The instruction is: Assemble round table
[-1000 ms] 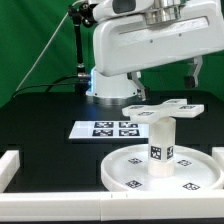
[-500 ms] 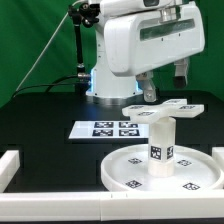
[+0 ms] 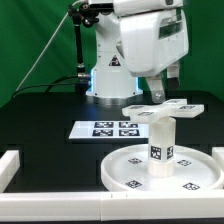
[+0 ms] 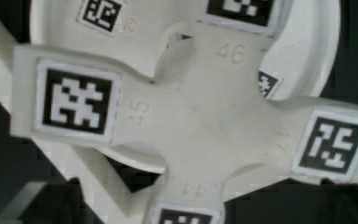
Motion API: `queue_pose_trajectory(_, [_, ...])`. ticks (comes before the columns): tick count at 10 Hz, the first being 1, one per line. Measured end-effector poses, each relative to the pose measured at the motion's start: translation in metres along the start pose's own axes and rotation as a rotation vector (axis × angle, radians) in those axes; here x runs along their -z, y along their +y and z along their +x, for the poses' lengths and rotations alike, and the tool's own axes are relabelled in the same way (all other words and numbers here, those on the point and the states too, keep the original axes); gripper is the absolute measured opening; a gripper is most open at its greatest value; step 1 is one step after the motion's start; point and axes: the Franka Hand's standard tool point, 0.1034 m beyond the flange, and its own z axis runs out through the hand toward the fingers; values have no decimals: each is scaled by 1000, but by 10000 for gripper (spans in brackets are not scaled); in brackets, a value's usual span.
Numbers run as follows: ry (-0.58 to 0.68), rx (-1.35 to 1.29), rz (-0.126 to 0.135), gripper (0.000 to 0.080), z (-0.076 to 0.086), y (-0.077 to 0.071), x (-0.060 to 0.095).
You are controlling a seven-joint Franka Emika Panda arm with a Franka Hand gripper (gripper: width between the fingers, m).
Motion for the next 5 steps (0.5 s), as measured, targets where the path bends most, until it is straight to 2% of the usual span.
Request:
queue_pose_trajectory(3, [-11, 150, -2, 649, -4, 1, 0])
queue_pose_trajectory(5, [-16, 327, -24, 649, -7, 3, -3])
